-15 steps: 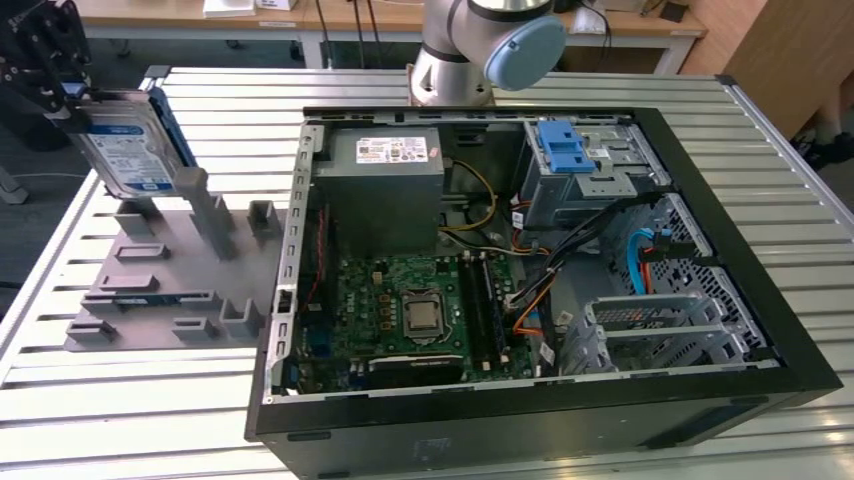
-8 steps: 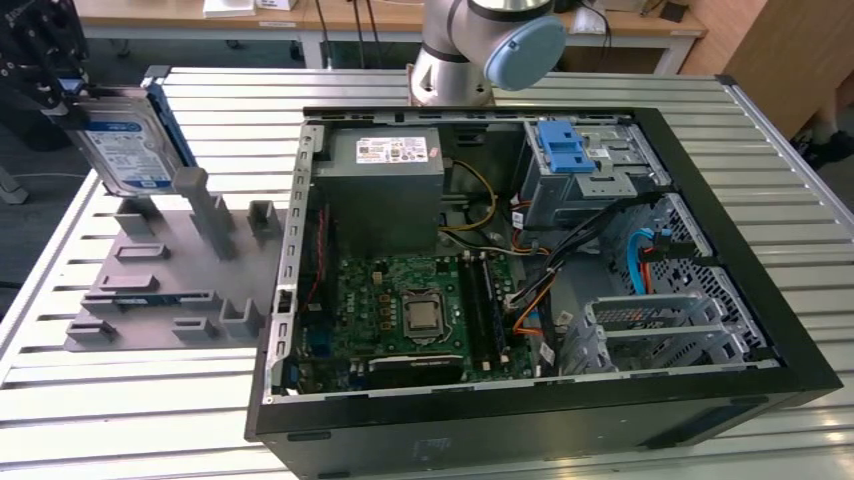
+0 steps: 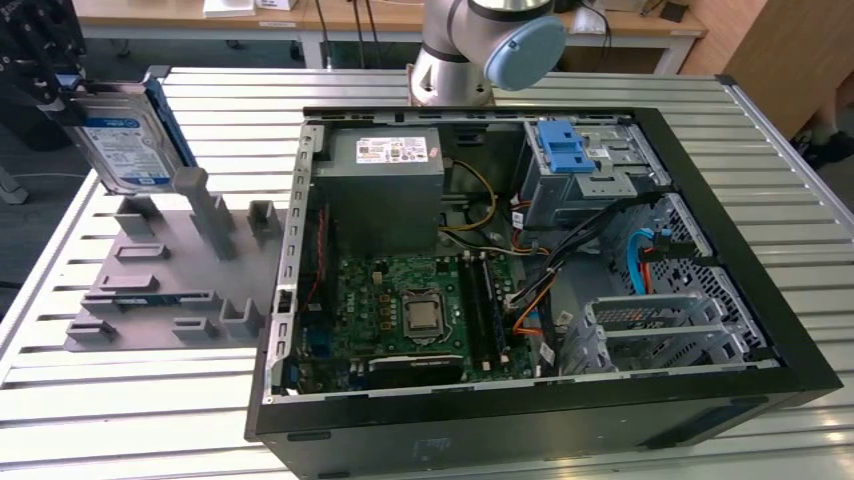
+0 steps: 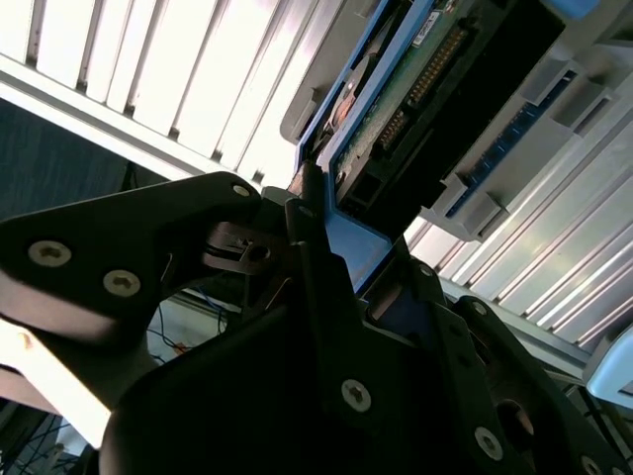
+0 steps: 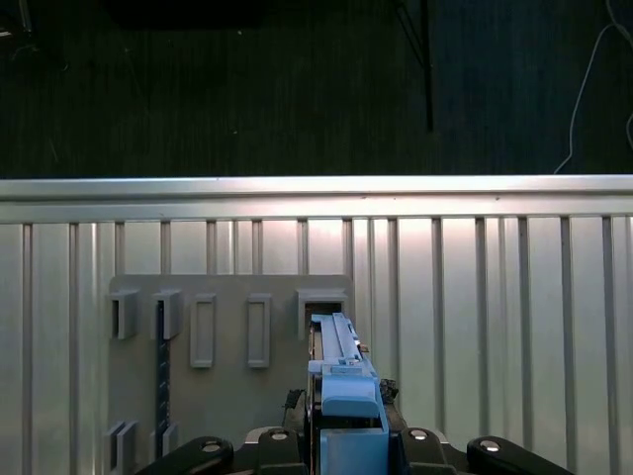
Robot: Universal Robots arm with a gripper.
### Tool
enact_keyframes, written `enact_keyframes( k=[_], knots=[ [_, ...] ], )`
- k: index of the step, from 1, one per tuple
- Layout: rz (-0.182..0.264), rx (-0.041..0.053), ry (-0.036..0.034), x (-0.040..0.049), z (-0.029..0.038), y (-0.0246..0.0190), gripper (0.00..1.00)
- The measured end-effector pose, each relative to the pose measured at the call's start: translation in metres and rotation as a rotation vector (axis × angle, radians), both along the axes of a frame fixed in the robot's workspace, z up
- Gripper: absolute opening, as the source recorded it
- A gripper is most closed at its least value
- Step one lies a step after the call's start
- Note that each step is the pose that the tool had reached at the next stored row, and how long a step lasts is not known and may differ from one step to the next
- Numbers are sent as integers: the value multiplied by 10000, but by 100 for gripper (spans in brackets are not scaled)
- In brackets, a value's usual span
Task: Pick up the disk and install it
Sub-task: 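Pick up the disk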
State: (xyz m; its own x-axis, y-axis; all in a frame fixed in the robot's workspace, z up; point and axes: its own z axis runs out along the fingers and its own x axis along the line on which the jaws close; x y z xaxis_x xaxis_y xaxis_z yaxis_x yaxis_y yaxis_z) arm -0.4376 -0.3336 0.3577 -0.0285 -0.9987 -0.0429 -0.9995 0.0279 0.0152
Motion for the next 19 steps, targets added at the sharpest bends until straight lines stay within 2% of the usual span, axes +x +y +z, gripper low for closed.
enact_keyframes(
  k=[19],
  knots=[
    [0,0,0,0,88,3,36]
  ],
)
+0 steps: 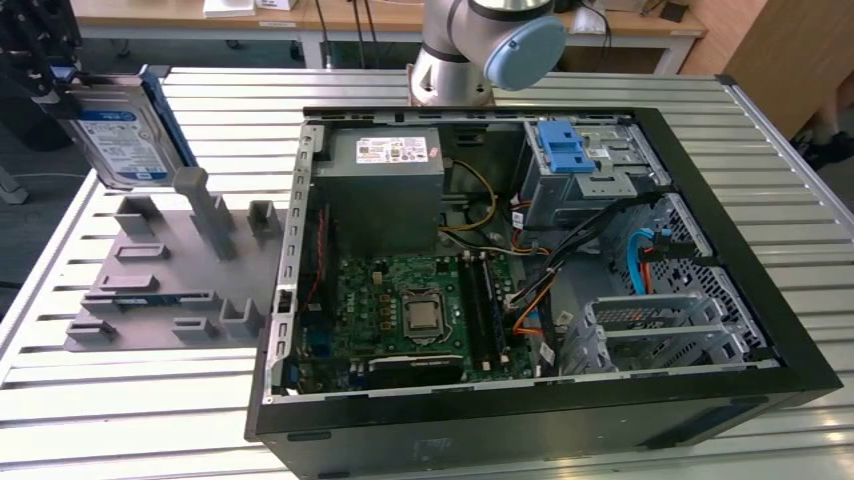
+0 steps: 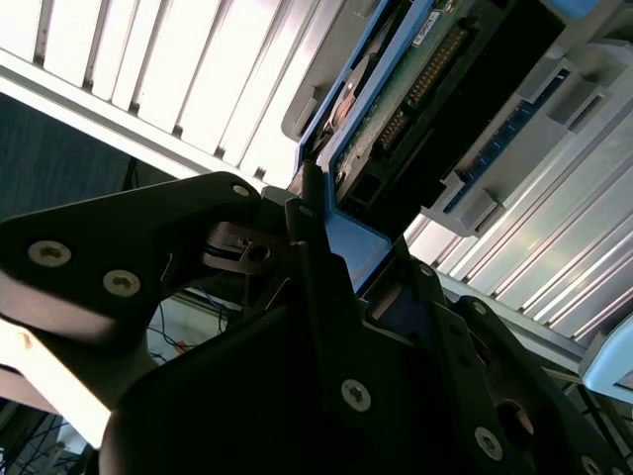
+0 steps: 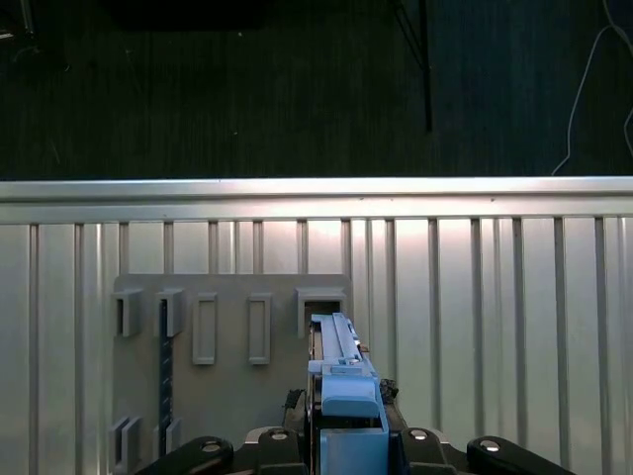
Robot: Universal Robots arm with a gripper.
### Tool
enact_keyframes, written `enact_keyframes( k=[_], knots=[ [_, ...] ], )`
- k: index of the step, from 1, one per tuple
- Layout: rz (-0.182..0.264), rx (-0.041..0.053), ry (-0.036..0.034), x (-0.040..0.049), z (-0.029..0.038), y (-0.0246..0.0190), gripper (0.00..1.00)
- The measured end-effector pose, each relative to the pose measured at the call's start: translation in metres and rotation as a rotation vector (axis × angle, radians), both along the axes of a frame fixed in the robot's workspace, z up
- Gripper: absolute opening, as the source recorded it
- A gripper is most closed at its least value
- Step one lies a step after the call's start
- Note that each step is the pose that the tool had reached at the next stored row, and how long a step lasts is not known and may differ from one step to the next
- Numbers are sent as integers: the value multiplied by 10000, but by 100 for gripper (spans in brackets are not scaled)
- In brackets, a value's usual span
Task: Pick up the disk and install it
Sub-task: 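Pick up the disk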
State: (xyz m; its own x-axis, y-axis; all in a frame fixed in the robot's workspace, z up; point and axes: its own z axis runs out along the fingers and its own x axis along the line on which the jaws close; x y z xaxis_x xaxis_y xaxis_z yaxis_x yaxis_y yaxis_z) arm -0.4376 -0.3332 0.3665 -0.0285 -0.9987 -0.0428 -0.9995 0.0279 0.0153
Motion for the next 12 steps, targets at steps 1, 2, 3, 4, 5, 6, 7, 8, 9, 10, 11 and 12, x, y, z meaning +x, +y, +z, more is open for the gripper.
enact_keyframes(
  k=[1,2,3,4,5,6,7,8,9,10,11,12],
  knots=[
    [0,0,0,0,5,0,36],
    [0,0,0,0,9,0,36],
    [0,-1,0,0,14,0,36],
    [1,0,0,0,19,0,36],
    [0,0,0,0,24,1,36],
    [0,0,0,0,29,1,36],
    [0,0,0,0,34,1,36],
    [0,-1,1,0,40,1,36],
    [0,-1,0,0,45,2,36],
    [0,0,1,0,50,2,36],
    [0,0,0,0,56,2,36],
    [0,0,0,0,61,2,36]
  ],
)
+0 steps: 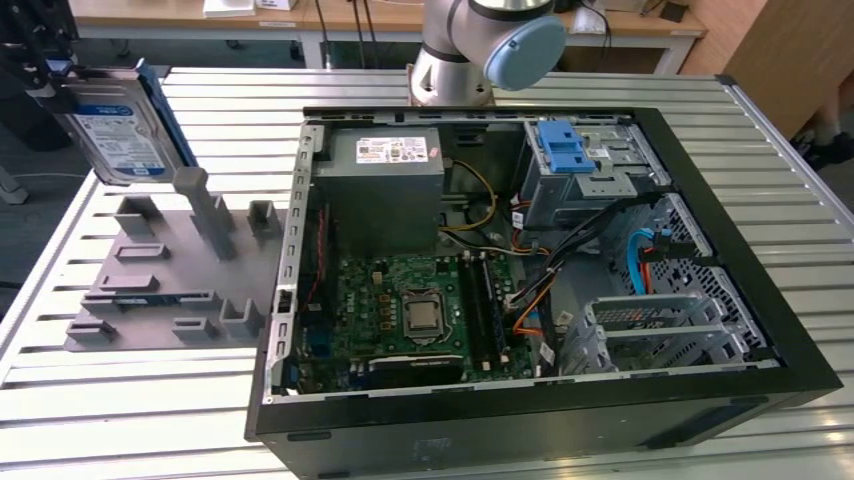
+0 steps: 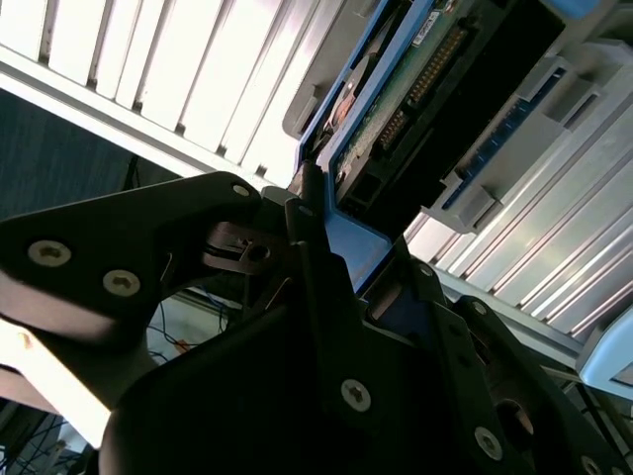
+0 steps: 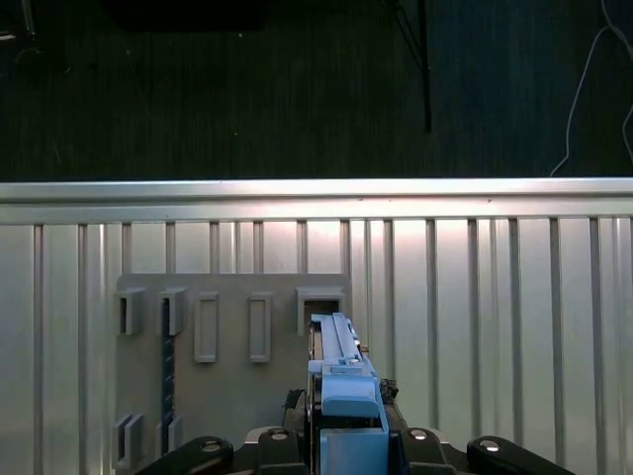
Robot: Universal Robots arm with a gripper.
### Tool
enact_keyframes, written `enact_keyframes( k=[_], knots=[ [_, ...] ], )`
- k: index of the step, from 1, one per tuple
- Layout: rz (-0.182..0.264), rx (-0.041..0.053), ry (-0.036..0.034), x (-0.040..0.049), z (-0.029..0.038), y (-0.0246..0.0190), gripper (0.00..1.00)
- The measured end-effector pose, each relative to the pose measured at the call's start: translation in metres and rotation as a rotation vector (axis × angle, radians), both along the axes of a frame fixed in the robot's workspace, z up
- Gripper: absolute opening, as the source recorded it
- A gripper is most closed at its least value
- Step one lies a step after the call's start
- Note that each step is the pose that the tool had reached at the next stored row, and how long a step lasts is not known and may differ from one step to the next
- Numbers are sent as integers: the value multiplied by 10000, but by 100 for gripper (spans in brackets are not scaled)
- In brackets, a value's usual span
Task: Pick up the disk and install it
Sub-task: 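Pick up the disk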
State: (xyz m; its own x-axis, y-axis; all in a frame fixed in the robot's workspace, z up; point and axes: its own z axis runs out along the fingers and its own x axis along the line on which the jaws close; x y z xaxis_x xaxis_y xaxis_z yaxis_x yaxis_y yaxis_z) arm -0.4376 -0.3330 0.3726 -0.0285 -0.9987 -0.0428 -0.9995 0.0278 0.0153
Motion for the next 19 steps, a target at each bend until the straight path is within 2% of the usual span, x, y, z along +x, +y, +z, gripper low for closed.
enact_keyframes(
  k=[19],
  knots=[
    [0,0,0,0,112,4,36]
  ],
)
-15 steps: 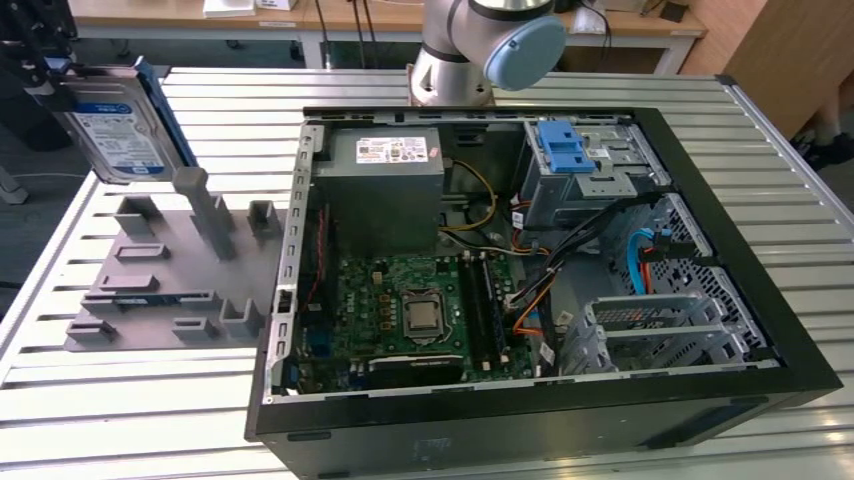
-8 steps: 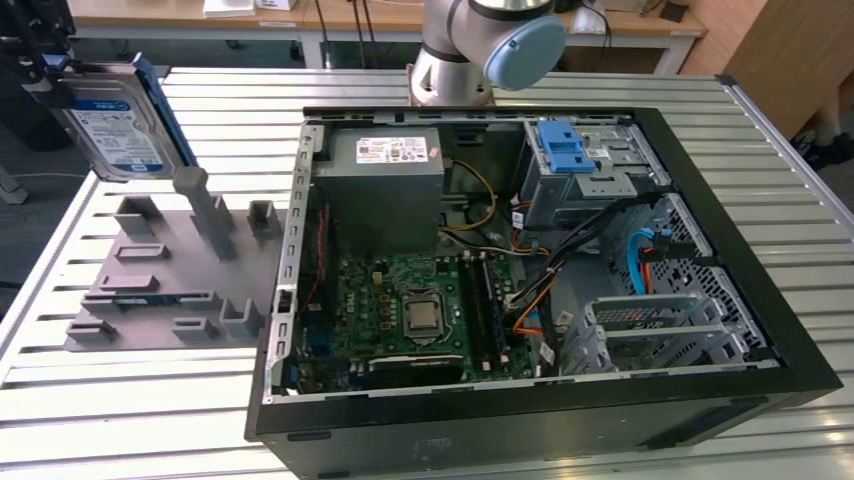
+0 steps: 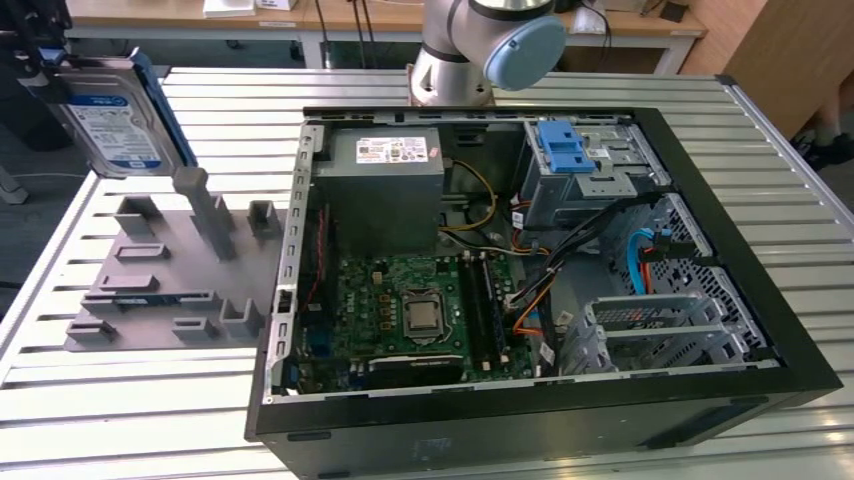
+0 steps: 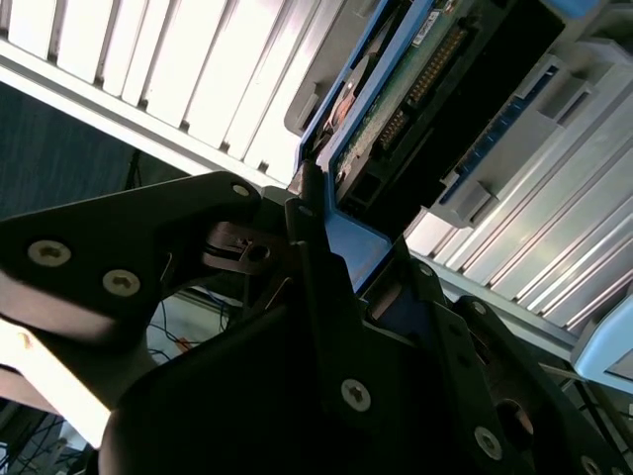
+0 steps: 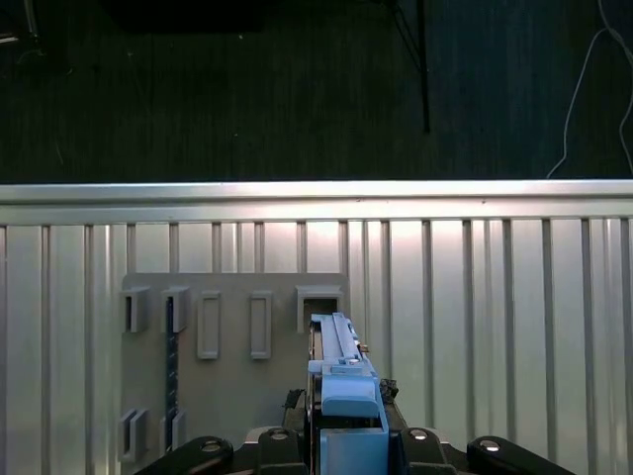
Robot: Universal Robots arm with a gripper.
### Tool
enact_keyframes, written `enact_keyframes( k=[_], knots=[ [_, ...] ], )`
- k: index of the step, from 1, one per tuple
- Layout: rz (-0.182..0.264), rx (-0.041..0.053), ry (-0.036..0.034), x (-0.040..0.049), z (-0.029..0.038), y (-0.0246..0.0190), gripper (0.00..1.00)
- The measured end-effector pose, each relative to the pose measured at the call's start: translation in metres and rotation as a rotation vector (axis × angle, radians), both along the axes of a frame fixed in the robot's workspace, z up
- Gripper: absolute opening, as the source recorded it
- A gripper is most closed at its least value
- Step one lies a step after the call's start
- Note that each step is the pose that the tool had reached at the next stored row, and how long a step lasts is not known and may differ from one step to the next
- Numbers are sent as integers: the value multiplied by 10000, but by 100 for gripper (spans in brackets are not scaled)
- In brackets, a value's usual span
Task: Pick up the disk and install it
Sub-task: 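Pick up the disk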
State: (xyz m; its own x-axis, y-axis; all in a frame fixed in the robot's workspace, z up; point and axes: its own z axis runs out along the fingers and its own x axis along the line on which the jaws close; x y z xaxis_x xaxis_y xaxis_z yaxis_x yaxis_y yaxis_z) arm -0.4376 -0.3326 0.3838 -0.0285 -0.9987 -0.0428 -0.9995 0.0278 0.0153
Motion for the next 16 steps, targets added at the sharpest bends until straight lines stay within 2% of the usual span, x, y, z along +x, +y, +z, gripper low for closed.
enact_keyframes(
  k=[16],
  knots=[
    [0,0,0,0,119,1,36]
  ],
)
